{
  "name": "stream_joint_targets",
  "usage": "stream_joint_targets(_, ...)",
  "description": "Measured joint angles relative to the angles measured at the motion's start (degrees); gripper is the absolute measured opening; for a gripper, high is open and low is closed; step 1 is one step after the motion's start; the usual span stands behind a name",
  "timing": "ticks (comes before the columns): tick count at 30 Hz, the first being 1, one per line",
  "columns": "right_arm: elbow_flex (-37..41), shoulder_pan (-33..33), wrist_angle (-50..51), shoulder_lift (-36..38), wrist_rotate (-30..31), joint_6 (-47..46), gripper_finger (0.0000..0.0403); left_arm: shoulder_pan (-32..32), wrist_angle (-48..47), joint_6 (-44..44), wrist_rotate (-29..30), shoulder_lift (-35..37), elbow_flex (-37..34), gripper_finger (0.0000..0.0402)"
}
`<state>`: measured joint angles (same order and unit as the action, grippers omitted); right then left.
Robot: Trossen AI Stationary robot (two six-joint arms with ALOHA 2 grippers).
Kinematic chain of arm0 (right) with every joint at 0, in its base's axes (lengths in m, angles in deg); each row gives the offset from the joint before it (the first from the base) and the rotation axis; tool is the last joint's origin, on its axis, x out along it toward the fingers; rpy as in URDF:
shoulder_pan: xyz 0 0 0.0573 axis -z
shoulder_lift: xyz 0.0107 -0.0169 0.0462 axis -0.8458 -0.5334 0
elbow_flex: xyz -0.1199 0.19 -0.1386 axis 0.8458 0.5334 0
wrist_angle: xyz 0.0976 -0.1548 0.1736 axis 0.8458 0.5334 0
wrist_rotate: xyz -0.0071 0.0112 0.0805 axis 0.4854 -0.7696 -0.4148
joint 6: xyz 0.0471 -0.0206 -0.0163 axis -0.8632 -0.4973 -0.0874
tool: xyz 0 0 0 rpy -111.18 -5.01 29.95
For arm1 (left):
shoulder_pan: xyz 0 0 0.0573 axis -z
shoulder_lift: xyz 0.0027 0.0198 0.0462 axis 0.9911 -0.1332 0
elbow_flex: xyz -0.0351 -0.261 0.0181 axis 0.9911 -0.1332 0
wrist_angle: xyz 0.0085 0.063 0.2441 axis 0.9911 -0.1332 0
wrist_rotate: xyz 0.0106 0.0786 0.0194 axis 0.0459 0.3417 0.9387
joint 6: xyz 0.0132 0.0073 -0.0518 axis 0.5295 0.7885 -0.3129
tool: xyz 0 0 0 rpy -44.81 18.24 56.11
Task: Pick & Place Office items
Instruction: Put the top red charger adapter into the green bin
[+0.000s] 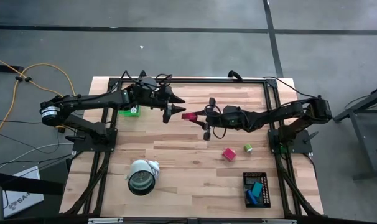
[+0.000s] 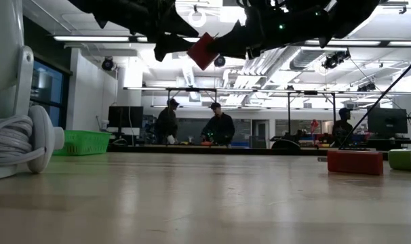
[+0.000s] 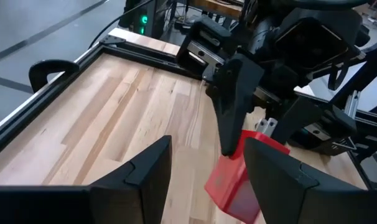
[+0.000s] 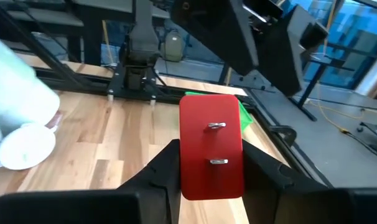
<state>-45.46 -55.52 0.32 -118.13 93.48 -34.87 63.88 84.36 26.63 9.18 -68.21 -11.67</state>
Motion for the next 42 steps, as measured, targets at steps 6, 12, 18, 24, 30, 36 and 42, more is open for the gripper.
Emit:
stream_joint_targets(6,0.00,0.00,0.00,0.00,1.59,-0.02,0.0113,0.00,0.48,-0.02,-0.11,-0.01,0.00,0.0192)
stream_joint_targets(12,0.00,0.00,-0.01,-0.02,1.47,-0.02,0.0110,0.00,0.59,-0.02,-0.13,-0.02,0.00,0.0192)
stream_joint_targets(18,0.00,0.00,-0.78,-0.02,1.39,-0.02,0.0110,0.00,0.74,-3.57,-0.28,-0.02,0.00,0.0192)
stream_joint_targets(24,0.00,0.00,-2.52,-0.02,1.48,0.71,0.0110,0.00,0.73,-4.76,-0.29,-0.01,0.00,0.0192)
stream_joint_targets(30,0.00,0.00,-2.99,-0.04,2.84,0.90,0.0110,0.00,0.74,-4.26,-0.28,-0.02,0.00,0.0192)
stream_joint_targets(36,0.00,0.02,-2.77,-0.04,4.32,-1.85,0.0110,0.00,0.59,3.79,-4.38,0.00,0.00,0.0192)
stream_joint_targets(42,0.00,0.00,-2.48,-0.04,4.16,-3.45,0.0110,0.04,1.21,12.32,-11.56,0.00,0.00,0.0189)
